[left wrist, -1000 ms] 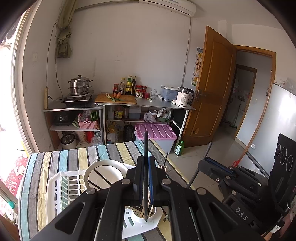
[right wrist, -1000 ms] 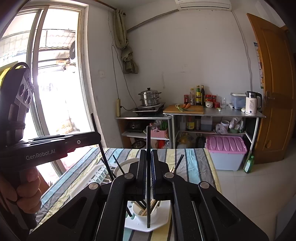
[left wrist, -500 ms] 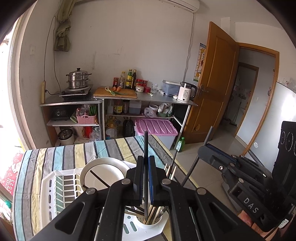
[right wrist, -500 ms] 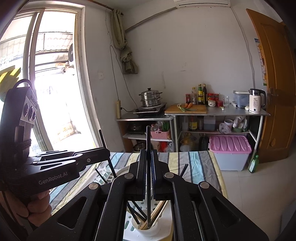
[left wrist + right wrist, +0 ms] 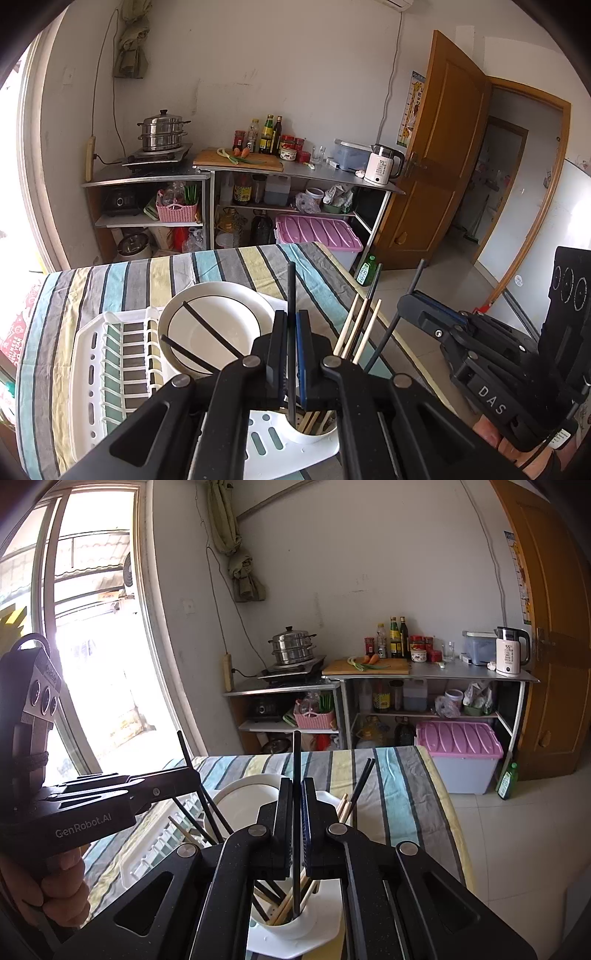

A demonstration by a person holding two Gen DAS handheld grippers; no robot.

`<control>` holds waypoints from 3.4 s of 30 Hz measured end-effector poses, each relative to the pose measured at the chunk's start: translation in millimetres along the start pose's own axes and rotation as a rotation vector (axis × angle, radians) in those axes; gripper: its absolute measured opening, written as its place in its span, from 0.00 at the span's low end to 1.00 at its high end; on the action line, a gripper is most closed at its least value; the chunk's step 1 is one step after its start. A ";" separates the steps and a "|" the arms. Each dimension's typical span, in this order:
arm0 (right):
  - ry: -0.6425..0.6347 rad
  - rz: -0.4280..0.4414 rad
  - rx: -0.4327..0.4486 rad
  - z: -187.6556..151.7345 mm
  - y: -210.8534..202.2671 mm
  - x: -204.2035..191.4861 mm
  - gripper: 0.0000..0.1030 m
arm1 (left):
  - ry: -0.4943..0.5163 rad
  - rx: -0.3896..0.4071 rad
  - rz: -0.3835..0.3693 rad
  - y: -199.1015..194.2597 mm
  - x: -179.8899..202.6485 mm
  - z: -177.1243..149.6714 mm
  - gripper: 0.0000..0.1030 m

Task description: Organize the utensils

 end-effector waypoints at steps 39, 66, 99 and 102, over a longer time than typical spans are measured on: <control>-0.027 0.006 -0.017 -53.5 -40.1 -12.5 0.14 | 0.028 0.066 0.072 -43.0 10.7 -87.6 0.06; -0.073 -0.058 -0.011 -204.8 -106.1 -62.5 0.22 | -0.062 0.155 0.251 -106.8 36.8 -291.3 0.11; -0.088 -0.099 -0.004 -253.7 -123.8 -79.1 0.22 | -0.091 0.114 0.282 -105.2 39.5 -346.2 0.11; -0.088 -0.098 -0.007 -253.4 -122.9 -78.6 0.22 | -0.089 0.114 0.282 -104.9 39.9 -346.2 0.11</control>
Point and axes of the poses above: each gripper's, at about its wrist camera, not at the fingertips, and y roughly the way its jaws point, x to its right, z to its top, the point moved 2 cm from there along y, roughly the way its jaws point, and after that the axes turned 15 degrees about -x, right-handed, at the moved point
